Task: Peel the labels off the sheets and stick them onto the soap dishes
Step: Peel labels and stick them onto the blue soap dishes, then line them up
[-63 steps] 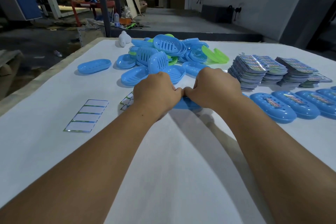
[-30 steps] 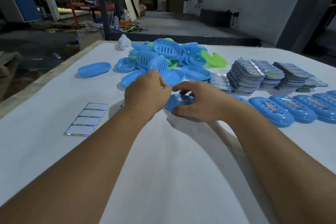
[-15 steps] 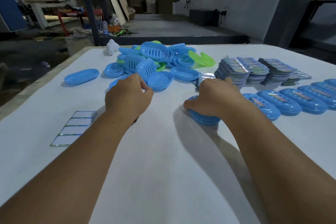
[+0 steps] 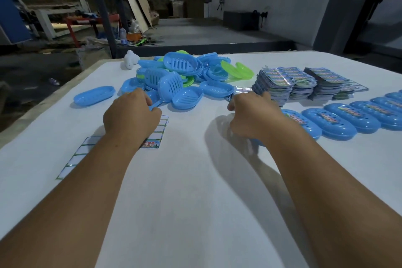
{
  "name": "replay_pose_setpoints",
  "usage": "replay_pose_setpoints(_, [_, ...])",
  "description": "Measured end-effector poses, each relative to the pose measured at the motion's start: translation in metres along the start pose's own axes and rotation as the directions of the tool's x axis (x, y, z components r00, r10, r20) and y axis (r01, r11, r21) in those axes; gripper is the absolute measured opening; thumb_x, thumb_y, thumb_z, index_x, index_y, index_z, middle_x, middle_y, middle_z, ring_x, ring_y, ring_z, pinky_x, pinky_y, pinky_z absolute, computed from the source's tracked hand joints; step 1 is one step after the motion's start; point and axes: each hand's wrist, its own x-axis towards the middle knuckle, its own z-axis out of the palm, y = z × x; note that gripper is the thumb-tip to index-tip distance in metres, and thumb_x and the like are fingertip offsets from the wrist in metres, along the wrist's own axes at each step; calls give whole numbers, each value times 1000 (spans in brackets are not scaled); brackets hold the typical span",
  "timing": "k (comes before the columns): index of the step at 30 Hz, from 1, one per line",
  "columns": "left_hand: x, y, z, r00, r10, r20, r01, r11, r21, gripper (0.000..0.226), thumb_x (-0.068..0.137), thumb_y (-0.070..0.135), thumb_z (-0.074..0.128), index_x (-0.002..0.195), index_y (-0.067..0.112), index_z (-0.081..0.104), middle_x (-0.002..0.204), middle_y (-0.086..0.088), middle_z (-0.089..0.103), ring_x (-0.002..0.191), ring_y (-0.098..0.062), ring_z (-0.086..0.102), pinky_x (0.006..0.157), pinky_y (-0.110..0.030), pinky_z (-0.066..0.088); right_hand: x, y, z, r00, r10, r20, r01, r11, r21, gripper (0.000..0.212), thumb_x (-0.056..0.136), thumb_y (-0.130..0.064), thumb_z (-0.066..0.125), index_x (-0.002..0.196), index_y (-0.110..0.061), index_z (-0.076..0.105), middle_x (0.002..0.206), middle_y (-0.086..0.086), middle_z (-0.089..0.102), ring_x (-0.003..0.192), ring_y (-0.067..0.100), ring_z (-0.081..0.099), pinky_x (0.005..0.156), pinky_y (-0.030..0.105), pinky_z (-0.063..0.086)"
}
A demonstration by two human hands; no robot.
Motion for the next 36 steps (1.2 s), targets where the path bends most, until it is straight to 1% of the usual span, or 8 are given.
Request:
replay_pose_setpoints(4, [2, -6, 0, 993, -32, 109, 17, 991, 130, 40, 88, 43, 63, 122, 22, 60, 121, -11, 54, 113, -32, 50, 84, -44, 46, 2, -3, 4, 999, -27, 36, 26, 999, 19, 45, 83, -13, 53, 127, -19, 61, 130, 7, 57, 121, 38, 40, 87, 42, 37])
replay_pose_setpoints(8, [2, -9, 2, 987, -22, 156, -5, 985, 170, 31, 95, 39, 55, 116, 18, 65, 119, -10, 57, 113, -33, 48, 87, -43, 44, 3, -5, 4, 999, -20, 32, 19, 999, 32, 44, 83, -10, 52, 125, -18, 63, 126, 9, 59, 123, 37, 39, 86, 42, 37])
replay_pose_setpoints(13, [4, -8, -5, 1000, 5, 16, -7, 986, 169, 22, 97, 30, 52, 104, 17, 67, 103, -6, 65, 106, -30, 52, 77, -40, 40, 3, -7, 7, 1000, -29, 12, 28, 997, 68, 39, 86, -18, 52, 123, -22, 64, 130, 7, 61, 125, 37, 38, 98, 44, 43])
replay_pose_setpoints(17, [3, -3, -11, 971, 82, -226, -39, 981, 192, 27, 100, 32, 47, 101, 13, 66, 98, -9, 65, 101, -31, 52, 76, -42, 32, 4, -7, 8, 999, -44, -18, 46, 993, 108, 49, 89, -21, 53, 137, -31, 57, 138, 2, 58, 129, 37, 37, 105, 45, 41])
replay_pose_setpoints(23, [0, 8, -19, 922, 53, -383, -125, 978, -165, 25, 104, 32, 40, 106, 12, 55, 84, -4, 60, 75, -23, 49, 68, -38, 35, 8, -9, 11, 989, -68, -130, 89, 983, 163, 43, 96, -25, 52, 139, -31, 54, 134, 2, 59, 129, 35, 41, 104, 45, 43])
replay_pose_setpoints(26, [-2, 13, -21, 951, 15, -309, -114, 945, -305, 22, 106, 34, 36, 99, 18, 49, 82, 2, 55, 76, -22, 54, 63, -40, 47, 11, -9, 15, 969, -131, -210, 177, 960, 219, 45, 97, -29, 56, 142, -29, 50, 134, 3, 57, 127, 33, 46, 104, 41, 41])
replay_pose_setpoints(30, [1, 18, -18, 998, -52, -35, 21, 803, -596, 24, 104, 29, 36, 96, 16, 54, 83, 7, 54, 79, -15, 51, 62, -33, 40, 10, -12, 17, 920, -246, -306, 352, 863, 364, 64, 90, -36, 72, 146, -37, 41, 142, -5, 47, 127, 23, 49, 102, 36, 41])
replay_pose_setpoints(36, [-2, 34, -10, 949, -25, 316, 256, 649, -716, 24, 99, 18, 43, 83, 6, 56, 85, -10, 56, 80, -23, 50, 71, -35, 42, 6, -22, 23, 855, -472, -215, 518, 762, 389, 91, 73, -38, 89, 149, -43, 39, 153, -15, 36, 138, 20, 37, 115, 40, 34])
